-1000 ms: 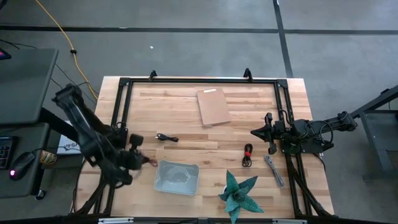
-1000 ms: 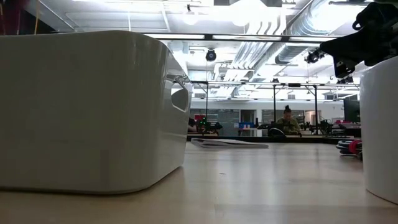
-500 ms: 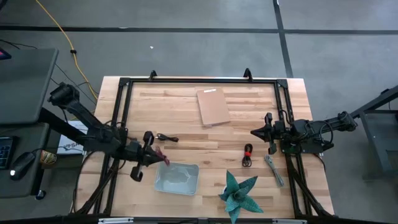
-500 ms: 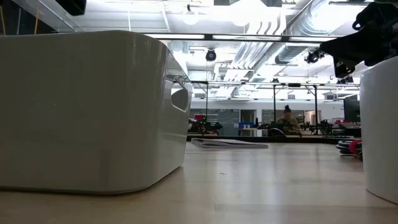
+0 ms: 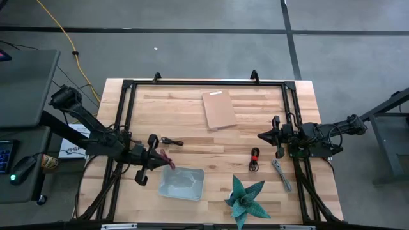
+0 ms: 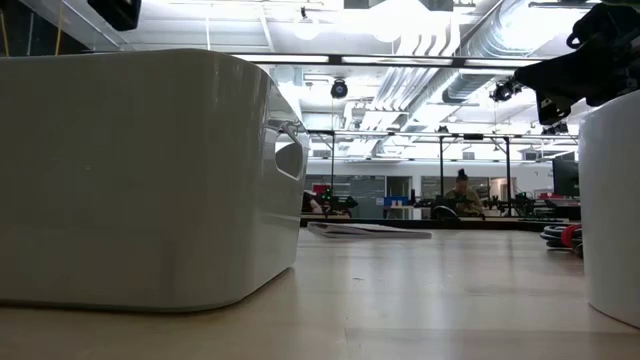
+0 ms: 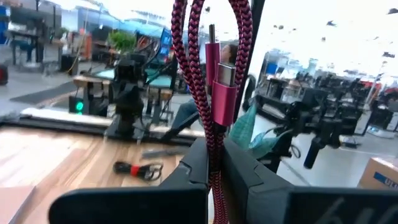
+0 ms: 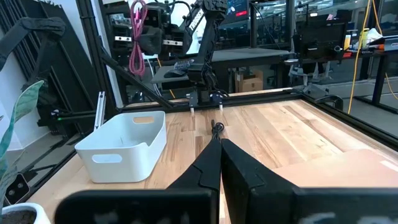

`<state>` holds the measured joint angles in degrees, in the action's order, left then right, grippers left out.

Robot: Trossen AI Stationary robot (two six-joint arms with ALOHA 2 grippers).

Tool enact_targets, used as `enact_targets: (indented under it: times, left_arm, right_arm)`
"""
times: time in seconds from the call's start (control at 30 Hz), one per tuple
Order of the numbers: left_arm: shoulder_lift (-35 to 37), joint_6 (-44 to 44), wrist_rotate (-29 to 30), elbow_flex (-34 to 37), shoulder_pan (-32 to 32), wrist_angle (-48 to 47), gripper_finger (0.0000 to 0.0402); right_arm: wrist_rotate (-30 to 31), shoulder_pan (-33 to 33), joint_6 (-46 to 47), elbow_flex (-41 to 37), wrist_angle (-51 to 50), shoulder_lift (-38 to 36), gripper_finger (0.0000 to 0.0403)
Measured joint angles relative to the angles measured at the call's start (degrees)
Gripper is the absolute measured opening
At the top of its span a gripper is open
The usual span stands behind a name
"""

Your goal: Pick and place USB-C Cables

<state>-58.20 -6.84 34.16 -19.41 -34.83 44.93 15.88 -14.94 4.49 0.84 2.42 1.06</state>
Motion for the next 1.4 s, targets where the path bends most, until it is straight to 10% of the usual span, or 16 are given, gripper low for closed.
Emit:
enact_targets:
  times: [0.57, 0.9, 1.4]
  left_arm:
    - [-24.7, -11.9, -13.0, -39.2, 1.1, -70.8, 0.0]
    - [-37.6, -12.4, -29.1, -45.2, 7.4, -78.2, 0.0]
    - [-46.3, -9.9, -34.4, -45.2, 11.6, -78.0, 0.0007]
  right_arm:
    - [0.0, 0.0, 0.0, 0.0, 0.0, 0.0, 0.0]
    - [0.0, 0.0, 0.0, 0.0, 0.0, 0.0, 0.0]
    - [0.0, 0.0, 0.0, 0.0, 0.0, 0.0, 0.0]
